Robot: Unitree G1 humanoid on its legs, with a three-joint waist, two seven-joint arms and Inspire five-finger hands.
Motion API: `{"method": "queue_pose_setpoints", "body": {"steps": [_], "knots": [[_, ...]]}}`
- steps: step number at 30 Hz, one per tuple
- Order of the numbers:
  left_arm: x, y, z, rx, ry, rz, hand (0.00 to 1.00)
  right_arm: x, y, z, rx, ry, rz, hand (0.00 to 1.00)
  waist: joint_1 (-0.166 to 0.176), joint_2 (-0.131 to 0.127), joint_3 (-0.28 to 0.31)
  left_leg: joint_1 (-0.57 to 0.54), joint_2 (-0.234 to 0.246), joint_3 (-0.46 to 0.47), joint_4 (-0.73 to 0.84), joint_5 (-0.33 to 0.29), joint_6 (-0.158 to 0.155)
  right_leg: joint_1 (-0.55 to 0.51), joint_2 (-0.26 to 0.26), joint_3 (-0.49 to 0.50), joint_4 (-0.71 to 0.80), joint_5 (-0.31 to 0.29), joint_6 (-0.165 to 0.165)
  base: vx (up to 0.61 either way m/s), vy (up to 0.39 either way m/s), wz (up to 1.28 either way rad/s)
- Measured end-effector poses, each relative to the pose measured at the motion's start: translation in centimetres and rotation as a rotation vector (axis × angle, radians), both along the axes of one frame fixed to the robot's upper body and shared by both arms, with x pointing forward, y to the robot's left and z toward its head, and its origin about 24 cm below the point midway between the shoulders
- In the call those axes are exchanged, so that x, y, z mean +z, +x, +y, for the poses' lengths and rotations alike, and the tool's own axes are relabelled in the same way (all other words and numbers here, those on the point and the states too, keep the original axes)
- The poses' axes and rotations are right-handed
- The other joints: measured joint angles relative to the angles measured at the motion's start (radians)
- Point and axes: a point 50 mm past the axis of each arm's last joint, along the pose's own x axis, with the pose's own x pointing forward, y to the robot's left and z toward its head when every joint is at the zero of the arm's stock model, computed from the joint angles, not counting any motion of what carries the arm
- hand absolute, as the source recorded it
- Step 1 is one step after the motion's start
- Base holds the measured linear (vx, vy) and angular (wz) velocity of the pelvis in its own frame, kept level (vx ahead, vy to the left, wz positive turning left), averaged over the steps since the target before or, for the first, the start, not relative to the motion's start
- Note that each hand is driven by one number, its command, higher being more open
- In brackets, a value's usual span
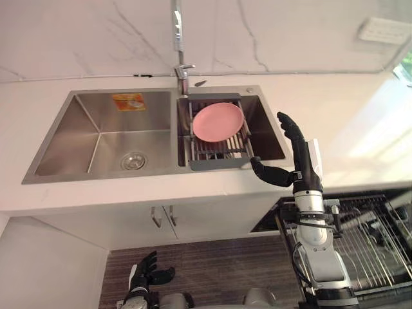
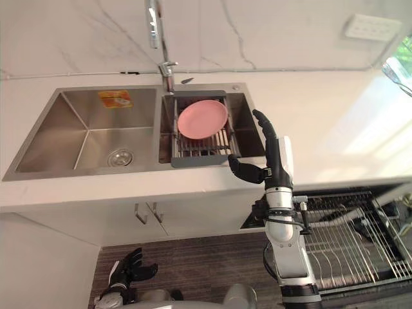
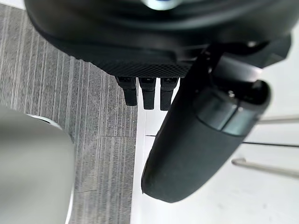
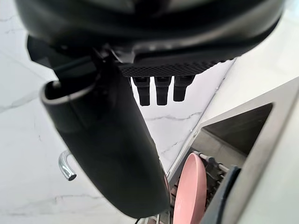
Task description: Walk over to the sink, pick up the cup, carry it to the dishwasher, place the cup inside the dishwasher, then close the dishwasher door
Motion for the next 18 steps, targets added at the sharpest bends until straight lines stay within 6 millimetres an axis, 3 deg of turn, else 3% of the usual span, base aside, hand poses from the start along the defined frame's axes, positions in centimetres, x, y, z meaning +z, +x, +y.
{"method": "queue_pose_setpoints", "body": {"steps": [1, 2, 3, 4, 7, 9, 11, 13, 14, 15, 16, 18], "knots": [[0.0, 0.0, 0.0, 0.001, -0.002, 0.000, 0.90, 0.1, 0.0, -0.1, 0.002, -0.022, -0.001, 0.90, 0.003, 0.005, 0.001, 0.008, 0.017, -0.019, 0.000, -0.011, -0.025, -0.040, 0.047, 0.008, -0.072, 0.003, 0.005, 0.28, -0.091, 0.58], [0.0, 0.0, 0.1, 0.002, 0.000, 0.000, 0.90, 0.1, 0.0, -0.1, 0.003, -0.026, -0.001, 0.90, 0.005, 0.002, 0.000, 0.011, 0.019, -0.024, 0.005, -0.020, -0.045, -0.046, 0.063, 0.006, -0.139, 0.033, 0.006, 0.27, -0.106, 0.57], [-0.1, -0.1, 0.1, 0.000, 0.003, 0.009, 0.90, 0.1, 0.0, -0.2, 0.002, -0.036, 0.001, 0.90, -0.002, 0.007, -0.006, 0.017, 0.019, -0.040, 0.030, -0.048, -0.085, -0.041, 0.078, 0.004, -0.211, 0.131, 0.022, 0.30, -0.091, 0.43], [-0.3, -0.5, -0.6, 0.000, -0.016, 0.023, 0.90, -0.2, -0.2, -0.5, -0.002, -0.051, 0.018, 0.90, 0.005, 0.040, -0.025, 0.019, 0.054, -0.044, 0.041, -0.053, -0.094, -0.008, 0.102, -0.012, -0.248, 0.138, 0.015, 0.39, -0.119, 0.33], [-0.5, -0.9, -1.6, -0.016, -0.042, 0.028, 0.90, -0.5, -0.7, -1.3, -0.018, -0.066, 0.040, 0.90, 0.002, 0.074, -0.047, 0.027, 0.094, -0.043, 0.043, -0.049, -0.105, 0.055, 0.141, -0.038, -0.340, 0.144, 0.003, 0.32, -0.107, 0.10], [-0.5, -0.7, -1.5, -0.017, -0.039, 0.025, 0.90, -0.8, -1.3, -2.3, -0.055, -0.068, 0.058, 0.90, -0.001, 0.072, -0.044, 0.008, 0.101, -0.041, 0.130, -0.046, -0.109, 0.117, 0.147, -0.056, -0.401, 0.147, -0.001, 0.27, -0.071, 0.22], [-0.4, -0.7, -1.1, -0.003, -0.036, 0.030, 0.90, -0.9, -1.8, -2.7, -0.076, -0.066, 0.062, 0.90, 0.005, 0.055, -0.029, -0.081, 0.108, -0.016, 0.382, -0.037, -0.139, 0.204, 0.131, -0.057, -0.460, 0.152, -0.006, 0.22, 0.020, 0.11], [-0.6, -0.6, -0.8, 0.016, -0.041, 0.064, 0.90, -0.4, -1.8, -2.6, -0.076, -0.049, 0.034, 0.90, 0.000, 0.057, -0.024, -0.142, 0.107, 0.007, 0.341, -0.099, -0.134, 0.237, 0.114, -0.055, -0.472, 0.152, -0.006, 0.17, 0.085, 0.03], [-0.4, -0.3, -0.9, 0.010, -0.035, 0.034, 0.90, -0.3, -1.9, -2.7, -0.078, -0.038, 0.031, 0.90, 0.007, 0.057, -0.018, -0.161, 0.101, 0.005, 0.201, -0.069, -0.131, 0.247, 0.108, -0.049, -0.472, 0.151, -0.005, 0.13, 0.117, -0.04], [-0.3, -0.2, -1.0, 0.007, -0.035, 0.022, 0.90, -0.3, -1.9, -2.8, -0.078, -0.039, 0.033, 0.90, 0.009, 0.064, -0.015, -0.164, 0.102, 0.000, 0.127, 0.026, -0.116, 0.255, 0.111, -0.047, -0.472, 0.150, -0.003, 0.20, 0.200, -0.14], [-0.3, -0.2, -0.8, 0.038, -0.040, 0.034, 0.90, -0.6, -2.0, -2.6, -0.072, -0.027, 0.045, 0.90, 0.021, 0.060, -0.011, -0.133, 0.086, 0.004, 0.109, 0.066, -0.096, 0.270, 0.105, -0.030, -0.474, 0.146, 0.009, 0.14, 0.160, 0.04], [-0.2, 0.2, -0.5, 0.023, -0.033, 0.024, 0.90, -0.3, -2.0, -2.3, -0.051, -0.031, 0.030, 0.90, 0.009, 0.042, 0.002, -0.130, 0.058, 0.000, 0.096, 0.069, -0.093, 0.272, 0.084, -0.006, -0.493, 0.145, 0.011, 0.09, 0.146, 0.12]]}}
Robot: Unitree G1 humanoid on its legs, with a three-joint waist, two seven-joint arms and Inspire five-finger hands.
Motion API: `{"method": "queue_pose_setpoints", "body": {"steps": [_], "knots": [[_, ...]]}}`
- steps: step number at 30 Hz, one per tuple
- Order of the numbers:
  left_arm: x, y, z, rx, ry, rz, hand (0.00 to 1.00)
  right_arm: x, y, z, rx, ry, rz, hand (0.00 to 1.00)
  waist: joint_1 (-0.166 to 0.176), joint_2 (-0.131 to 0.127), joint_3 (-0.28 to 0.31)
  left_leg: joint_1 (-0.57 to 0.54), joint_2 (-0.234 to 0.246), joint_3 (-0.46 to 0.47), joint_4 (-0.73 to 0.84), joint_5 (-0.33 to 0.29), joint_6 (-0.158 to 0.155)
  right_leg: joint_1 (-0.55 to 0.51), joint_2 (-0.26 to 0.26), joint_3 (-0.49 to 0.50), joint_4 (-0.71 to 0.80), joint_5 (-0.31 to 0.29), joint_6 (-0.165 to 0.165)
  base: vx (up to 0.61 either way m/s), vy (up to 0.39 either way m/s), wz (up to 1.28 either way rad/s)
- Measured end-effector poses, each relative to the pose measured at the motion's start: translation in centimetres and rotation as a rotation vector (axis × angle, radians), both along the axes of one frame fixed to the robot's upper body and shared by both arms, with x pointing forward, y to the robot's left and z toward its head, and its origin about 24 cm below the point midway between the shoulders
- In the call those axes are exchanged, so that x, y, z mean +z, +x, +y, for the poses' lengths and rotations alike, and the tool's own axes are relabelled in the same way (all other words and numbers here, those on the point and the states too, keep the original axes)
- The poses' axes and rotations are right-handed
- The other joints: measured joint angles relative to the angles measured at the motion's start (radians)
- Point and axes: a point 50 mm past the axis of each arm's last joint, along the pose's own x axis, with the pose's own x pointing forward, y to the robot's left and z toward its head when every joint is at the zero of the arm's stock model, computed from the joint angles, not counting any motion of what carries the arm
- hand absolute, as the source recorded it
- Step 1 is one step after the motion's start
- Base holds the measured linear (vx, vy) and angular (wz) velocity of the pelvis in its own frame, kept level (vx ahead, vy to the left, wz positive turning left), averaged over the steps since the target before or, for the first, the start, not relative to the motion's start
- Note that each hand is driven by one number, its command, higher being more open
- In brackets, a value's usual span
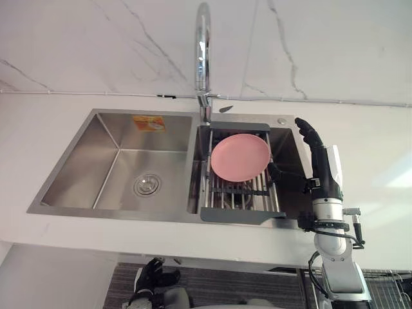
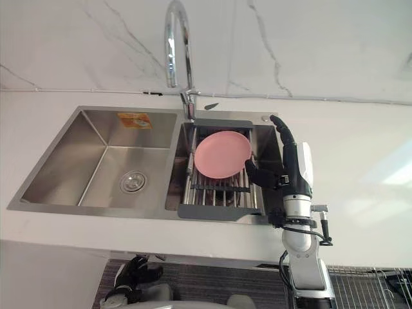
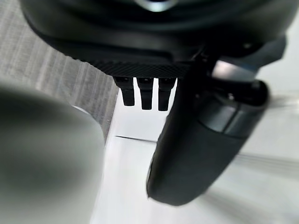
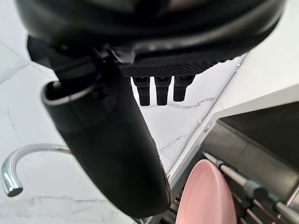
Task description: Walk over to the sink, pick up the cup, carry it to the dishwasher, place the cup inside the dishwasher, then close the dishwasher door
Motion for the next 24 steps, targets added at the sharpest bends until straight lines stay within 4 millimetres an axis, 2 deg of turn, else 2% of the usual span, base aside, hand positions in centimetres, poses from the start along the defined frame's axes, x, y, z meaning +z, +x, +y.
{"method": "queue_pose_setpoints", "body": {"steps": [1, 5, 10, 15, 17, 18, 24], "knots": [[0.1, 0.2, 0.2, -0.005, 0.006, -0.005, 0.90, 0.1, 0.1, 0.2, 0.016, -0.004, 0.000, 0.90, 0.002, -0.009, 0.006, 0.000, -0.009, 0.003, 0.000, -0.001, 0.002, 0.009, -0.008, 0.011, -0.020, 0.006, 0.008, 0.06, 0.128, 0.02], [0.0, 0.1, 0.6, 0.009, 0.016, 0.008, 0.90, -0.2, 0.0, 0.4, 0.036, -0.011, 0.024, 0.90, -0.001, -0.009, 0.007, 0.016, -0.010, 0.011, -0.020, -0.002, 0.016, 0.022, -0.008, 0.033, -0.047, 0.022, 0.025, 0.03, 0.050, -0.07], [-0.1, -0.4, 1.3, 0.002, 0.040, 0.034, 0.90, -1.3, -0.6, 0.0, 0.027, -0.030, 0.078, 0.90, -0.011, -0.007, 0.006, 0.065, -0.007, 0.046, -0.107, 0.046, 0.002, 0.027, -0.005, 0.067, -0.078, 0.032, 0.042, -0.03, -0.048, -0.22], [-0.2, -0.7, 1.1, -0.007, 0.037, 0.033, 0.90, -3.0, -1.2, -0.5, 0.007, -0.059, 0.160, 0.90, -0.026, -0.002, 0.003, 0.097, -0.008, 0.049, -0.173, 0.095, -0.006, 0.028, 0.003, 0.075, -0.082, 0.044, 0.038, -0.07, -0.042, -0.05], [-0.3, -0.7, 0.6, -0.018, 0.026, 0.030, 0.90, -3.3, -1.4, -0.5, 0.006, -0.060, 0.176, 0.90, -0.032, -0.001, 0.003, 0.109, -0.010, 0.051, -0.205, 0.121, -0.007, 0.028, 0.003, 0.080, -0.090, 0.058, 0.038, -0.08, -0.018, -0.04], [-0.3, -0.7, 0.2, -0.056, 0.026, 0.024, 0.90, -3.7, -1.8, -0.6, 0.015, -0.062, 0.204, 0.90, -0.032, -0.025, -0.015, 0.157, -0.039, 0.034, -0.334, 0.212, 0.002, 0.028, -0.007, 0.085, -0.129, 0.081, 0.045, -0.04, -0.005, -0.03], [-0.3, -0.8, 0.2, -0.055, 0.026, 0.025, 0.90, -3.7, -1.8, -0.6, 0.016, -0.061, 0.205, 0.90, -0.031, -0.026, -0.015, 0.159, -0.039, 0.030, -0.336, 0.213, 0.002, 0.032, -0.008, 0.080, -0.130, 0.081, 0.046, 0.00, 0.000, 0.02]]}}
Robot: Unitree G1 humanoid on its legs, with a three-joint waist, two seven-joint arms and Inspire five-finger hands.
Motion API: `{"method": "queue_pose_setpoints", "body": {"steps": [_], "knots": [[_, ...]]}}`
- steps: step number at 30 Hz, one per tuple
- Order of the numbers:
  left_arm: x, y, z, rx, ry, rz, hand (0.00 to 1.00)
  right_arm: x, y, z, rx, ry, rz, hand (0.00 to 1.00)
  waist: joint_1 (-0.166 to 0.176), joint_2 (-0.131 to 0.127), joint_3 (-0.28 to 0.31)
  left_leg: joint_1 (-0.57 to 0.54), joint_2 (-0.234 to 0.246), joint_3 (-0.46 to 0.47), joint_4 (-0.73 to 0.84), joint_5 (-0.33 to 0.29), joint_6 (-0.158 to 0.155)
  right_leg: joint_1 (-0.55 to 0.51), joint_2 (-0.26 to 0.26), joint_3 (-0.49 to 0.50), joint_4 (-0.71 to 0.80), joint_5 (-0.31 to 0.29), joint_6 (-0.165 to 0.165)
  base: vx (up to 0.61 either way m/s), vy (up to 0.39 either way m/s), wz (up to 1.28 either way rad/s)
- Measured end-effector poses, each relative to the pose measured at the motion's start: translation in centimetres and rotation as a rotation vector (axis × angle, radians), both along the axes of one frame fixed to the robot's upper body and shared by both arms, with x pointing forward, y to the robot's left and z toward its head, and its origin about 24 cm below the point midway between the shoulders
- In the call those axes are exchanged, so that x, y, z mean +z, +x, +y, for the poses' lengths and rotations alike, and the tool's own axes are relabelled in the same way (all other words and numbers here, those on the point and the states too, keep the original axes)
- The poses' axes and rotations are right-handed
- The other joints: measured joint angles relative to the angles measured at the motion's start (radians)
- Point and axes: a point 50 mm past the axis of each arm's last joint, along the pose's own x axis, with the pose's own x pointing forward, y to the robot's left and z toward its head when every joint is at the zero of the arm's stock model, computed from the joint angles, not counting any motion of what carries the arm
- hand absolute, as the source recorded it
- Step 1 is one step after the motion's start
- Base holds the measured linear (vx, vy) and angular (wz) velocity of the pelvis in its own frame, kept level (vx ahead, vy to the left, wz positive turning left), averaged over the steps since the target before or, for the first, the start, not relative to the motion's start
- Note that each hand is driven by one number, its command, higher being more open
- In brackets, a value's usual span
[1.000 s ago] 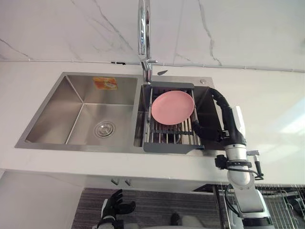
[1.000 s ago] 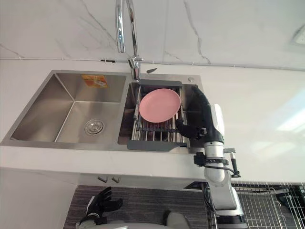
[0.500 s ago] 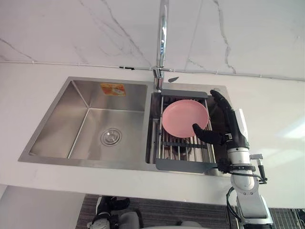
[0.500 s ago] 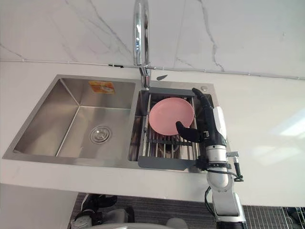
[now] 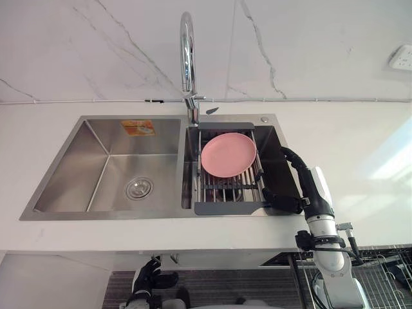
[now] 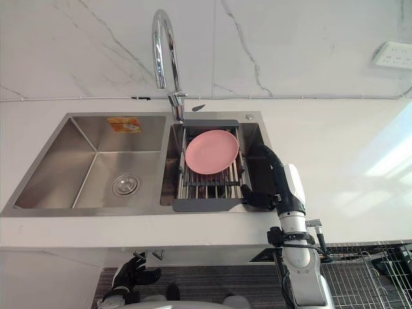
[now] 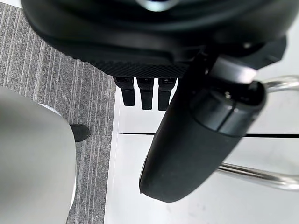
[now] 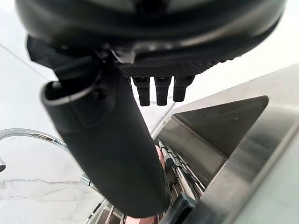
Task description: Walk over to the sink, pick up the cup, carry it to the dishwasher, place the cup inside the dishwasher, then close the dishwasher door
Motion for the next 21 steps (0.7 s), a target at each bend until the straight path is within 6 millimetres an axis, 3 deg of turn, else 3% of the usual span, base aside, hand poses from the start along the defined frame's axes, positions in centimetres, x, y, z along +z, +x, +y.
{"method": "queue_pose_setpoints", "body": {"steps": [12, 21], "knots": [[0.1, -0.1, 0.3, -0.009, 0.035, 0.003, 0.90, 0.7, 1.3, 1.2, 0.001, -0.049, -0.037, 0.90, 0.026, -0.027, -0.021, 0.068, -0.005, -0.009, -0.071, 0.033, 0.004, 0.045, -0.007, -0.017, 0.000, 0.003, 0.007, -0.02, -0.008, 0.03], [0.0, -0.1, 0.3, -0.015, 0.037, 0.009, 0.90, 1.6, 1.5, -0.2, 0.011, -0.216, -0.052, 0.90, 0.023, -0.025, -0.021, 0.078, -0.007, -0.007, -0.115, 0.057, -0.003, 0.039, -0.008, -0.021, -0.011, 0.001, 0.009, -0.04, -0.007, -0.01]]}}
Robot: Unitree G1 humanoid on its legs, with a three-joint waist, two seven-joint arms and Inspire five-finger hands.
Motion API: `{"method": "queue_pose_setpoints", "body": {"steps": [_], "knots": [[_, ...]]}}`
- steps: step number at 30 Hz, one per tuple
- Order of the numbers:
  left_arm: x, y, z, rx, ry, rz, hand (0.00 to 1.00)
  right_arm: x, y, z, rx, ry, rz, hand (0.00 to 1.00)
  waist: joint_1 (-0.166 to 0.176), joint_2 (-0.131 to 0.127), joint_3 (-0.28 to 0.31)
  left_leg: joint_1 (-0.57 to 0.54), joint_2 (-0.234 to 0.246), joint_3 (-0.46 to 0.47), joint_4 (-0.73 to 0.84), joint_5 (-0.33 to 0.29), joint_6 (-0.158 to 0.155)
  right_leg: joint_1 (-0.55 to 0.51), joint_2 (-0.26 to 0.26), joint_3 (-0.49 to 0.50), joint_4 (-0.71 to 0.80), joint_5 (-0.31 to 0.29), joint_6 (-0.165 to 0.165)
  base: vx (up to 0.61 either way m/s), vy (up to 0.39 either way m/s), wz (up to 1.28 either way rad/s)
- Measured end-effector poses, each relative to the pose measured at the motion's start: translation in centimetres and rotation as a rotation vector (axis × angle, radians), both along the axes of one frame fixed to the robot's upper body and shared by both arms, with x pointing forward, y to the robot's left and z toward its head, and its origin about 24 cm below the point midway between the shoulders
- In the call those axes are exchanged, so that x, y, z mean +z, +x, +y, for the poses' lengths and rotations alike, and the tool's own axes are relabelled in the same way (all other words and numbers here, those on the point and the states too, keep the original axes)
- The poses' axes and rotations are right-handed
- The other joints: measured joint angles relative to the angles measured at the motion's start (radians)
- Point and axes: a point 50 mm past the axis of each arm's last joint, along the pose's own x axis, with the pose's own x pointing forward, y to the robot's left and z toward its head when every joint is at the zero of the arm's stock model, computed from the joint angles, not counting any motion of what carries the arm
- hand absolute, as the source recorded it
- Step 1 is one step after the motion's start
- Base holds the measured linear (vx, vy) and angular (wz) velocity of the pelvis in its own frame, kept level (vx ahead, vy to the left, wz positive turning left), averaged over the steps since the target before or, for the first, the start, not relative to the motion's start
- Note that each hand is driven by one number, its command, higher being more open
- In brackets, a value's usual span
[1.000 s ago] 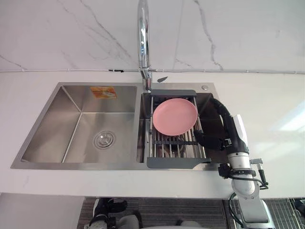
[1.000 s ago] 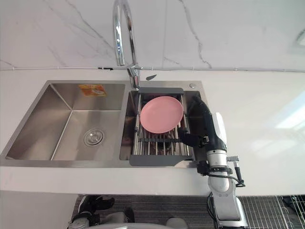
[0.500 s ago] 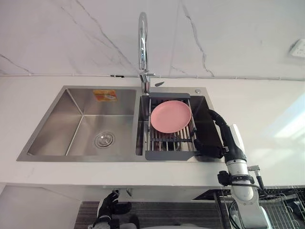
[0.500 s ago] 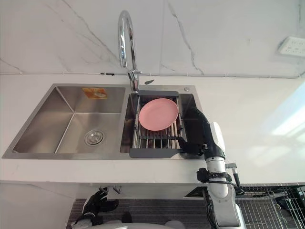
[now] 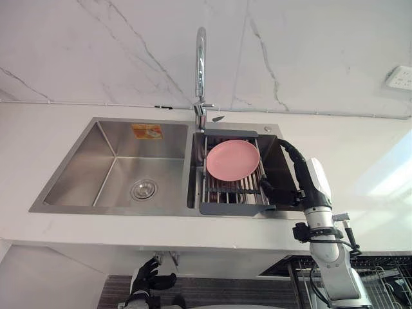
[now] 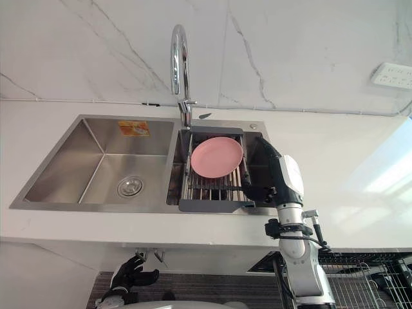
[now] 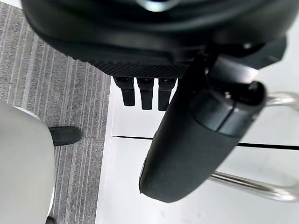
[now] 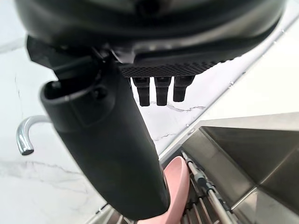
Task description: Walk over to the sink, pick up the cup, carry it to the dishwasher, place the cup inside the dishwasher, then close the dishwasher door
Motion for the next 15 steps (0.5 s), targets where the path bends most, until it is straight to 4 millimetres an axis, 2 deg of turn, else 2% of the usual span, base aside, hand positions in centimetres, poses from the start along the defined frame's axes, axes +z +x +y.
{"method": "queue_pose_setpoints", "body": {"steps": [3, 8, 15], "knots": [[0.0, 0.0, 0.0, -0.001, -0.001, 0.001, 0.90, 0.4, 0.6, -0.4, 0.007, -0.074, -0.005, 0.90, -0.002, 0.001, 0.001, -0.002, -0.001, -0.004, 0.000, 0.002, 0.002, 0.000, 0.000, -0.004, -0.001, 0.000, 0.000, 0.00, -0.011, 0.04], [0.0, 0.0, -0.1, -0.004, -0.004, 0.000, 0.90, -0.1, 1.8, -1.0, 0.010, -0.165, 0.032, 0.90, -0.002, 0.004, 0.003, -0.008, -0.004, -0.015, 0.000, 0.006, 0.009, 0.002, -0.002, -0.018, -0.001, 0.001, 0.001, 0.01, -0.015, 0.08], [0.0, 0.0, -0.2, -0.012, -0.006, 0.000, 0.90, -0.8, 3.0, -0.5, 0.066, -0.262, 0.077, 0.90, -0.002, 0.012, 0.008, -0.008, -0.009, -0.016, 0.000, 0.006, 0.009, 0.002, -0.003, -0.019, -0.001, 0.001, 0.001, 0.00, 0.000, 0.00]]}}
